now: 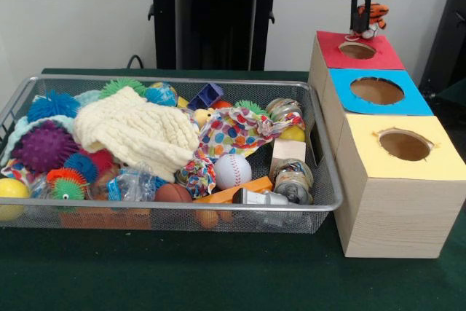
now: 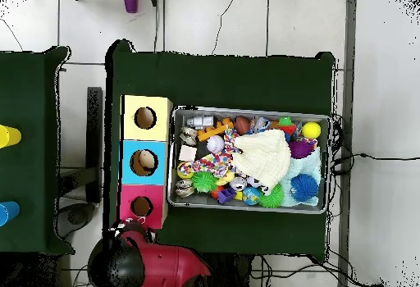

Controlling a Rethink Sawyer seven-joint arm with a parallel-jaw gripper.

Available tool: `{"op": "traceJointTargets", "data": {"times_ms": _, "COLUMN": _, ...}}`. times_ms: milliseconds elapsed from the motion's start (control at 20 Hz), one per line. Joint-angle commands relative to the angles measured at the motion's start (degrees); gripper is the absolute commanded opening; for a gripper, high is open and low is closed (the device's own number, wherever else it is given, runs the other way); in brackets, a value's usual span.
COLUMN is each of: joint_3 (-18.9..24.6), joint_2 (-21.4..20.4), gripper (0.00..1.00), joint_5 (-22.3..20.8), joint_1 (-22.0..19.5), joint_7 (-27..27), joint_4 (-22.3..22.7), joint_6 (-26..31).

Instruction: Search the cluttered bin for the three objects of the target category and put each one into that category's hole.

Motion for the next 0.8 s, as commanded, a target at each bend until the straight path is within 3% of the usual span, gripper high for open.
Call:
{"op": "traceJointTargets", "data": {"times_ms": 50, "joint_3": -1.45, "joint_2": 4.18, "gripper": 0.0, "joint_5": 2.11, "joint_1": -0.42, "joint_7": 12.38, "joint_4": -1.57, "joint_6": -2.04}}
{"op": "traceJointTargets", "data": {"times_ms": 800, "joint_3": -7.65, "joint_2": -0.93, "gripper": 0.0, "joint_5": 4.11, "joint_1": 3.89, "joint_7": 11.86, "joint_4": -8.74, "joint_6": 11.22}}
